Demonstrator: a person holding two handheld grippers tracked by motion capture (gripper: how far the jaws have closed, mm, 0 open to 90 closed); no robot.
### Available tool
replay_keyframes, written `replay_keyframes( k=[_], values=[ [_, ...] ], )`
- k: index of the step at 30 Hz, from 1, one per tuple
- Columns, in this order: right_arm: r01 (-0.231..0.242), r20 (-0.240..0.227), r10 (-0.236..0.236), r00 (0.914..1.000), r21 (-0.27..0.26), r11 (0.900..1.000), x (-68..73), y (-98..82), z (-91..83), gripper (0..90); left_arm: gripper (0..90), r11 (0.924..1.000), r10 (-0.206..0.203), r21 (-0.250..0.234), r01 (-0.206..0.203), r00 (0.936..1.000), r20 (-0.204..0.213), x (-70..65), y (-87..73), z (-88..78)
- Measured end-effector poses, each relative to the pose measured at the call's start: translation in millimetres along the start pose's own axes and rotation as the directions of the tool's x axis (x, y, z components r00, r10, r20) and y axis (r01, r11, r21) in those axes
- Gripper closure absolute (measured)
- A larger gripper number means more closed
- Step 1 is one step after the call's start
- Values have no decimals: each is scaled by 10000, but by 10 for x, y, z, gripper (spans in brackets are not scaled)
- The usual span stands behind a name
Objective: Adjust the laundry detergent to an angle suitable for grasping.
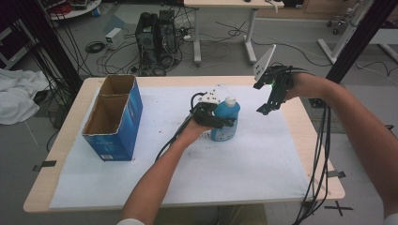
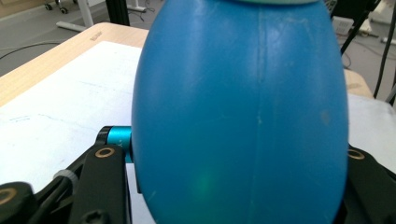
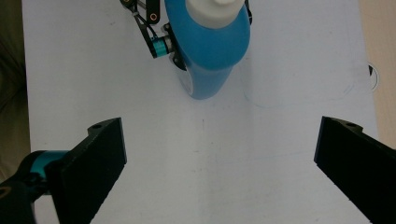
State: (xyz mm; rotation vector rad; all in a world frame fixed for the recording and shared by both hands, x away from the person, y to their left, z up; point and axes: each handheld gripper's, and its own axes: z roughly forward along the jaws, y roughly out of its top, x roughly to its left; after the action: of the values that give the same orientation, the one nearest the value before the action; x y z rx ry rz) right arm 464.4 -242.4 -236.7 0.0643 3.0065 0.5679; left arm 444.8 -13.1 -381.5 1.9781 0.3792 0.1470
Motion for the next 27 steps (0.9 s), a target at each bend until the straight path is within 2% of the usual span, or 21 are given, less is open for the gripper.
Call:
replay_keyframes(
  k=[1,6,7,10,11,14,15,18,20,22,23,26,27],
  values=[
    [-126,15,126,9999,-12,9999,11,-4,-6,12,426,9997,-140,-191,141,9999,75,9,5,-31],
    [-122,75,123,9999,-9,9999,27,-32,-23,12,427,9983,-112,-568,117,9999,80,-14,74,-141],
    [-165,82,164,9998,17,9999,34,-32,-26,12,427,9985,31,-548,-25,9999,106,-16,106,-209],
    [-176,91,176,9998,-41,9998,50,-28,-26,12,427,9980,78,-628,-70,9999,115,-41,146,-281],
    [-24,119,25,9999,-61,10000,56,-21,-28,12,427,9977,301,-606,-294,9995,107,-53,183,-363],
    [-95,168,96,9998,-53,9999,81,-5,-35,12,427,9973,367,-635,-358,9992,136,-67,216,-450],
    [29,175,-27,9998,-93,10000,101,13,-40,12,427,9967,507,-650,-491,9985,223,-80,241,-537],
    [89,187,-87,9998,-110,9999,131,28,-45,12,428,9960,669,-621,-647,9972,334,-106,259,-617],
    [-18,222,19,9998,-74,10000,191,42,-52,12,429,9949,890,-519,-860,9943,589,-151,280,-723],
    [73,223,-72,9997,-68,10000,200,43,-56,12,429,9946,900,-574,-860,9933,718,-173,285,-748],
    [81,269,-78,9996,-88,9999,231,47,-65,12,429,9931,1096,-512,-1052,9898,916,-205,295,-801],
    [116,308,-114,9995,-84,9999,261,51,-83,12,430,9919,1230,-467,-1185,9863,1102,-234,302,-843],
    [148,345,-144,9993,-97,9998,293,55,-106,12,431,9902,1349,-532,-1289,9819,1330,-258,305,-870]
  ],
)
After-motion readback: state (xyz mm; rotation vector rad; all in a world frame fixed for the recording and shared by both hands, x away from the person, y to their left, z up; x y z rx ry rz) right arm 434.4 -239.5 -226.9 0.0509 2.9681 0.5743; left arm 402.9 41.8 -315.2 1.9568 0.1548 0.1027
